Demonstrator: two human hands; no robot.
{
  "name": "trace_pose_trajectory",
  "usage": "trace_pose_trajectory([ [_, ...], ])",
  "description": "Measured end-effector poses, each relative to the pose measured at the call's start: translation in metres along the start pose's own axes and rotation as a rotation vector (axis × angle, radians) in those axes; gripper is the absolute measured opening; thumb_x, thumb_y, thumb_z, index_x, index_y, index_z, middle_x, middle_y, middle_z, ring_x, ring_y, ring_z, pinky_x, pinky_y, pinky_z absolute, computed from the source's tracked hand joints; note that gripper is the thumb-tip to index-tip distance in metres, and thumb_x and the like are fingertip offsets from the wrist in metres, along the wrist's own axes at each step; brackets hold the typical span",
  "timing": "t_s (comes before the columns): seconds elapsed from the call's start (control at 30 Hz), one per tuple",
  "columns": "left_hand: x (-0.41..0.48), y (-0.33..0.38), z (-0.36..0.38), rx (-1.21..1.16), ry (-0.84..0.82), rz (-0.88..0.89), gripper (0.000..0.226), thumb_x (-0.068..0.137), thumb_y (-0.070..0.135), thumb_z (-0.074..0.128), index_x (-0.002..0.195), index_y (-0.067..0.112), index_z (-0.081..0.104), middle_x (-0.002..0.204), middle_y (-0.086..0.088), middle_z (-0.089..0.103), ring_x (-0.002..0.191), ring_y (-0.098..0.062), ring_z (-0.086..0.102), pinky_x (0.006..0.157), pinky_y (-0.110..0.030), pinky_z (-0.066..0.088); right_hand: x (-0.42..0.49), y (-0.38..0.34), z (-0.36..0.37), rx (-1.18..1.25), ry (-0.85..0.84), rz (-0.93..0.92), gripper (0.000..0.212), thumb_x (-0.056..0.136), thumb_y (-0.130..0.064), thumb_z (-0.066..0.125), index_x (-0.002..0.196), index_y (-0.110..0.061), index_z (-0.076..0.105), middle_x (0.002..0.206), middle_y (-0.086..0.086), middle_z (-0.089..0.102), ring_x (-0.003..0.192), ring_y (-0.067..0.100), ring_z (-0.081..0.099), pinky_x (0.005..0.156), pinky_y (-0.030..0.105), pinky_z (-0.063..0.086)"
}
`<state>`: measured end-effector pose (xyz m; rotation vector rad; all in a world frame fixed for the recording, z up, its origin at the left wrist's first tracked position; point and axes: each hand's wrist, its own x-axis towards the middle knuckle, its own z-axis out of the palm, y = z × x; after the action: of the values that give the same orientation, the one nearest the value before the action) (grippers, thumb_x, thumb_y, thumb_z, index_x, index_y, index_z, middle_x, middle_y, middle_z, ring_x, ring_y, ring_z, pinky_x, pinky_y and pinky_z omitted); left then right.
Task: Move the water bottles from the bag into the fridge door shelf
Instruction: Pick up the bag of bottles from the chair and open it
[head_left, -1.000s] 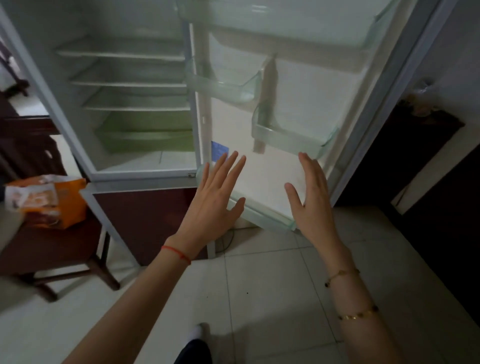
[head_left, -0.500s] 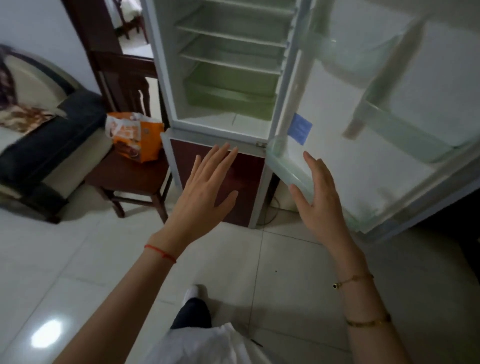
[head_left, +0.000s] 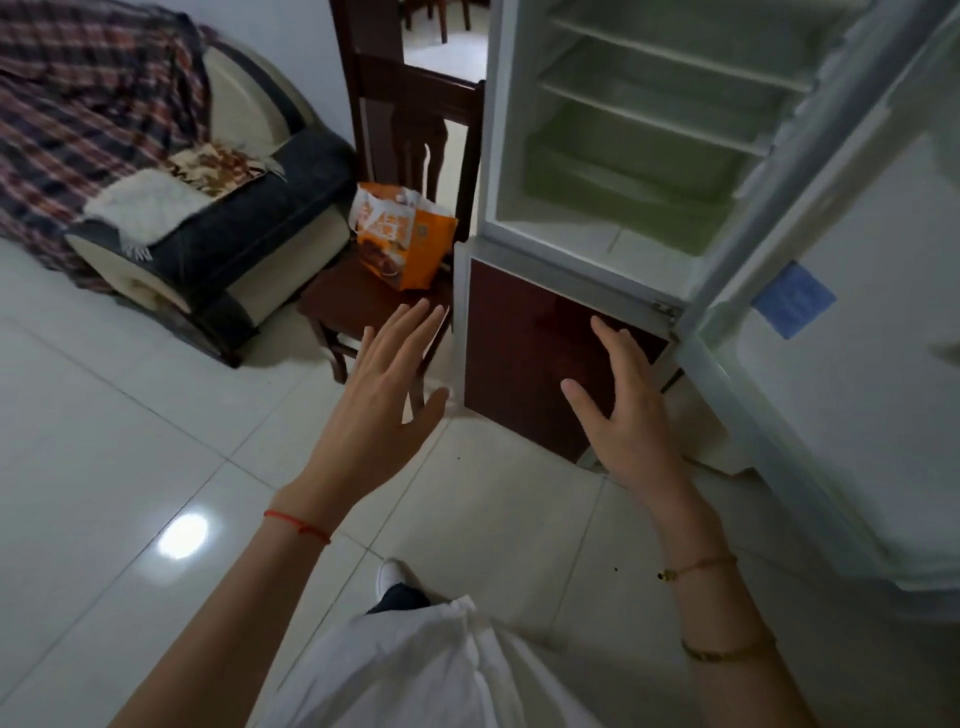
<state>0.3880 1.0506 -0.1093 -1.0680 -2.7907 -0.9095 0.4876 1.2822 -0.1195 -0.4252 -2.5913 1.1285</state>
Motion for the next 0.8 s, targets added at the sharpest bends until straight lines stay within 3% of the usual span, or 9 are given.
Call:
trace_pose_trajectory([
  [0.1,0.008,-0.031,-0.013,0.006,0.018,-0.048,0.071,0.093,0.031,0.052,0.156,0.023,0.019,0.164,0.001,0.016,0.153,-0.018,0.009,0.119,-0.054,0.023,0.027,-0.015,0.027,-0.006,-0.038,-0.013,0.064,0.096,-0.036,0.054,0.151,-0.031,0.023,0.159,-0.004,0.021,0.15,0.009,0.008,0.109,0.015,0.015],
  [0.2,0.017,-0.06,-0.026,0.001,0.03,-0.079,0.07,0.093,0.035,0.049,0.156,0.024,0.019,0.164,0.0,0.018,0.153,-0.019,0.01,0.122,-0.052,0.019,0.053,-0.032,0.053,0.01,-0.065,-0.015,0.063,0.095,-0.034,0.055,0.151,-0.031,0.024,0.16,-0.005,0.021,0.149,0.009,0.009,0.101,0.006,0.014],
  [0.33,0.029,-0.101,-0.045,0.015,0.035,-0.102,0.071,0.094,0.031,0.052,0.156,0.023,0.019,0.163,-0.001,0.019,0.153,-0.02,0.012,0.122,-0.051,0.016,0.085,-0.056,0.088,0.038,-0.092,-0.016,0.063,0.095,-0.034,0.056,0.15,-0.03,0.025,0.16,-0.004,0.02,0.15,0.01,0.008,0.109,0.018,0.017],
  [0.53,0.042,-0.16,-0.067,0.016,0.042,-0.159,0.073,0.095,0.031,0.053,0.157,0.026,0.015,0.164,0.001,0.018,0.152,-0.018,0.014,0.122,-0.05,0.019,0.123,-0.086,0.141,0.052,-0.135,-0.035,0.063,0.095,-0.033,0.055,0.15,-0.029,0.026,0.16,-0.006,0.021,0.149,0.009,0.007,0.111,0.022,0.017],
  [0.63,0.05,-0.182,-0.074,0.013,0.044,-0.177,0.072,0.095,0.031,0.053,0.157,0.025,0.015,0.163,0.001,0.018,0.152,-0.017,0.013,0.122,-0.05,0.018,0.137,-0.095,0.161,0.067,-0.173,-0.037,0.063,0.095,-0.032,0.056,0.15,-0.028,0.026,0.159,-0.006,0.021,0.143,-0.002,0.008,0.107,0.011,0.016],
  [0.73,0.057,-0.199,-0.079,0.005,0.049,-0.198,0.073,0.096,0.03,0.053,0.157,0.025,0.014,0.163,0.002,0.018,0.152,-0.015,0.013,0.122,-0.049,0.018,0.153,-0.102,0.175,0.062,-0.204,-0.039,0.062,0.095,-0.029,0.056,0.15,-0.026,0.027,0.157,-0.007,0.023,0.131,-0.013,0.01,0.088,-0.009,0.017],
  [0.8,0.064,-0.21,-0.081,-0.005,0.058,-0.208,0.072,0.096,0.029,0.053,0.157,0.024,0.015,0.163,0.002,0.019,0.152,-0.015,0.013,0.122,-0.049,0.018,0.165,-0.106,0.182,0.068,-0.226,-0.037,0.062,0.095,-0.029,0.056,0.15,-0.026,0.027,0.157,-0.006,0.022,0.13,-0.014,0.01,0.088,-0.008,0.017],
])
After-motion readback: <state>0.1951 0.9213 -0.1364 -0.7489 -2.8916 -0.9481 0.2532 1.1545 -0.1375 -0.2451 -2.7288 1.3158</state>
